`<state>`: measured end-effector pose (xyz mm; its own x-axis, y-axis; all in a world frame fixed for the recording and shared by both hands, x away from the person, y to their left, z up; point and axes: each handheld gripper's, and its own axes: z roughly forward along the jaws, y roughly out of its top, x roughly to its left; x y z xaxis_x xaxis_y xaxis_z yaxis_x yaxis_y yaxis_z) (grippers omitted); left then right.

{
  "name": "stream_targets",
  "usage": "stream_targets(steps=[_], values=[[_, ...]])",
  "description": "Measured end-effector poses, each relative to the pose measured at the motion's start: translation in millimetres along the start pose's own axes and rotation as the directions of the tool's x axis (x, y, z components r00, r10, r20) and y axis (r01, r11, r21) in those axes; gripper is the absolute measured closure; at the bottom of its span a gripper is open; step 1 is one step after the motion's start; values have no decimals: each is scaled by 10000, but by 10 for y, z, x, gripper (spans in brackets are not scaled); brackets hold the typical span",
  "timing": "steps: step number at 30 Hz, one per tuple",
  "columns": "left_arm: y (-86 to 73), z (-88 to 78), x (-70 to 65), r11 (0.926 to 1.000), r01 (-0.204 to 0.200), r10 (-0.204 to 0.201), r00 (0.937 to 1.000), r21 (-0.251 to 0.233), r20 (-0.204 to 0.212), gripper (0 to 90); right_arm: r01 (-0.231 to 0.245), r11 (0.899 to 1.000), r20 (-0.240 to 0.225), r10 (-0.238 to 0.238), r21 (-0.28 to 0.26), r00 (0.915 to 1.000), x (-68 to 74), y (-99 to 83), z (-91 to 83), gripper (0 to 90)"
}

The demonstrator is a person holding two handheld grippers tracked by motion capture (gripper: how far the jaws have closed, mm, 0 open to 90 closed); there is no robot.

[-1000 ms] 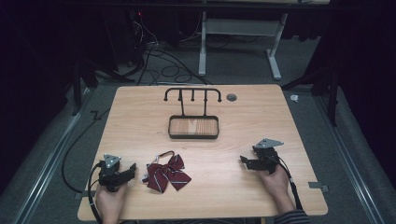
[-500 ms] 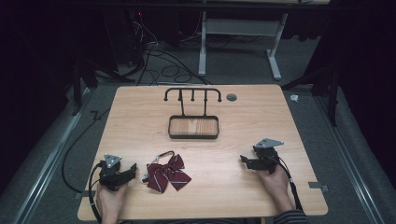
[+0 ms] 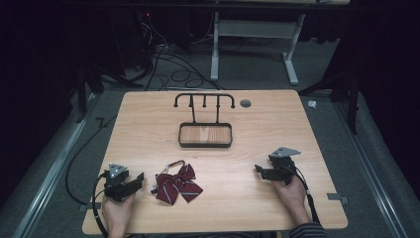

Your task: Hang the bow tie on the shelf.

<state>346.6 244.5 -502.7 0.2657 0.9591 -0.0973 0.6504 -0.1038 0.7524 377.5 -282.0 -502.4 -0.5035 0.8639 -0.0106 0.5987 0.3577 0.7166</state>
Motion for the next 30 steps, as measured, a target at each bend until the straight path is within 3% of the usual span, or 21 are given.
stream_targets(steps=[6,8,14,15,18,27,30], values=[[40,-74,51,9997,-10,16,9997,-230,251,398,-37,10000,44,37,-4,10000,1,0,1,288],[63,-95,50,9996,91,-79,9989,-261,456,399,-41,10000,49,41,-3,10000,2,1,1,288],[143,-153,-19,9990,-151,196,9936,-412,1116,430,-56,10000,56,56,-5,10000,3,1,2,288],[187,-156,-54,9985,-411,454,9905,-354,1301,433,-56,10000,58,56,-6,10000,3,1,2,288],[254,-149,-99,9972,-692,728,9859,-292,1509,450,-48,10000,49,48,-9,10000,3,1,2,288],[416,-120,-226,9939,-1035,1089,9755,-380,1911,475,-48,10000,55,48,-3,10000,3,1,1,288],[473,-41,-304,9909,-1327,1339,9676,-200,2141,486,-34,10000,55,34,0,10000,2,0,1,288]])
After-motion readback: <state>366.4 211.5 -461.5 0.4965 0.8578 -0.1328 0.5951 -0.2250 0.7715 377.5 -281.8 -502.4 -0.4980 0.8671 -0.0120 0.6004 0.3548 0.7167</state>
